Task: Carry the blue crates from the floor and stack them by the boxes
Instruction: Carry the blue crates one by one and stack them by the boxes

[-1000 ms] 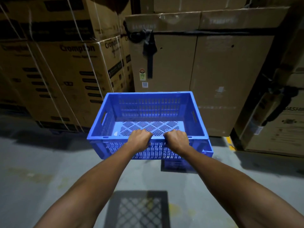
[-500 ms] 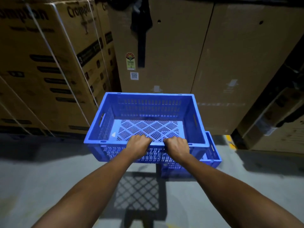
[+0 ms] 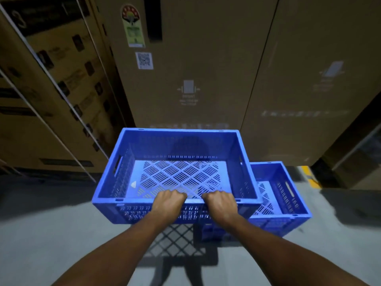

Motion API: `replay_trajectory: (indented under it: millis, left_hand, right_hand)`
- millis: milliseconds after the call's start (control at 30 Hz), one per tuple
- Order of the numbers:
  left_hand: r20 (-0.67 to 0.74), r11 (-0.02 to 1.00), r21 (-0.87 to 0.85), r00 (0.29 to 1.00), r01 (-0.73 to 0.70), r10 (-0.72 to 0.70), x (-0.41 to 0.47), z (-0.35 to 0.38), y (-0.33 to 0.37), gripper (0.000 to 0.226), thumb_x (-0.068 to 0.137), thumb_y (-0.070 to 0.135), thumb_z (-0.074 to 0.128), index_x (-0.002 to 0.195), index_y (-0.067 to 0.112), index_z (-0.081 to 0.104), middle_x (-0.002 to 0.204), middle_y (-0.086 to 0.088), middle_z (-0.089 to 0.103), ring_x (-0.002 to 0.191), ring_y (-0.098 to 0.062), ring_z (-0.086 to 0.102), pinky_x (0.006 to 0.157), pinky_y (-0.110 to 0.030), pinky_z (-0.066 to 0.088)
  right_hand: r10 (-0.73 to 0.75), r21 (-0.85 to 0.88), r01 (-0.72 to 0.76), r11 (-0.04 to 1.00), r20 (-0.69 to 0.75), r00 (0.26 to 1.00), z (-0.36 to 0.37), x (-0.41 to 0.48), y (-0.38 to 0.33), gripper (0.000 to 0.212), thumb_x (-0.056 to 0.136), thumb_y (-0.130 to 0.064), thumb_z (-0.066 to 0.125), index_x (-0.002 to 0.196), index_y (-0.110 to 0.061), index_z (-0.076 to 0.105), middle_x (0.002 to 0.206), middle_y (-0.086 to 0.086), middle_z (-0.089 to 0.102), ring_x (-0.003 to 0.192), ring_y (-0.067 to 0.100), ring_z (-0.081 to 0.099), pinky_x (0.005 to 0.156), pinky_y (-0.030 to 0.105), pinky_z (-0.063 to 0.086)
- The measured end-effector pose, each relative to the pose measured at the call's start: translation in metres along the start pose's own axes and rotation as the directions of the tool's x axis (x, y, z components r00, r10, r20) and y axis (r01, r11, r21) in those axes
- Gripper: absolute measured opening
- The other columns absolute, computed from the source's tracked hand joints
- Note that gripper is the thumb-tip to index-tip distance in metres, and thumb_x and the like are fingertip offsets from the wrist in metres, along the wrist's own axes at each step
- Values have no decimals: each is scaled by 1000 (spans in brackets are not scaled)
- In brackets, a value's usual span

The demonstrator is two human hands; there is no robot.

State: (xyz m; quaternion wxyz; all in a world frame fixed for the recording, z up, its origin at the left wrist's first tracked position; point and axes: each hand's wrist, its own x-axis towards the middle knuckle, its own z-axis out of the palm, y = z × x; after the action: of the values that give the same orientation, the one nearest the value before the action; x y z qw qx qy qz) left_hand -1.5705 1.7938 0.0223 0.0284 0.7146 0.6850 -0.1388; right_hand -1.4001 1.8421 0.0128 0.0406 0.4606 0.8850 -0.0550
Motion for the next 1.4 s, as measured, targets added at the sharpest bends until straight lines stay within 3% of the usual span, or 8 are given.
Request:
replay_trajectory:
  millis: [200,367,767,1400]
  left_hand:
    - [-15,999,-23,999,36,-37,57,67,9,24,85,9,51,106,20,55,104,-10,67,100,-36,63,76,-39,47]
    - [-10,1000,-12,1000,18,-18,82,95,8,26,86,12,51,110,21,55,107,-11,67,103,-37,63,78,-40,48]
    - [52,996,-33,995,-83,84,97,86,20,25,84,15,50,108,21,55,106,-13,67,103,-38,62,80,-42,49]
    - [-2,987,-63,989,-150,150,152,48,163,18,86,7,54,101,17,58,94,-13,65,90,-37,63,66,-39,41]
  right_hand:
    - [-40,-25,41,999,5,999,63,45,28,14,91,-18,50,100,-19,60,100,10,70,96,34,65,70,36,41]
    - [-42,-24,43,999,17,999,89,64,38,16,92,-17,48,101,-19,61,102,10,71,97,35,66,75,37,46]
    - [-9,15,8,1000,54,998,89,63,61,18,87,-14,51,101,-17,63,102,11,69,98,35,64,80,38,47]
    - [129,-24,-128,991,62,990,89,20,208,20,85,-21,59,104,-21,64,103,8,70,100,34,65,82,36,47]
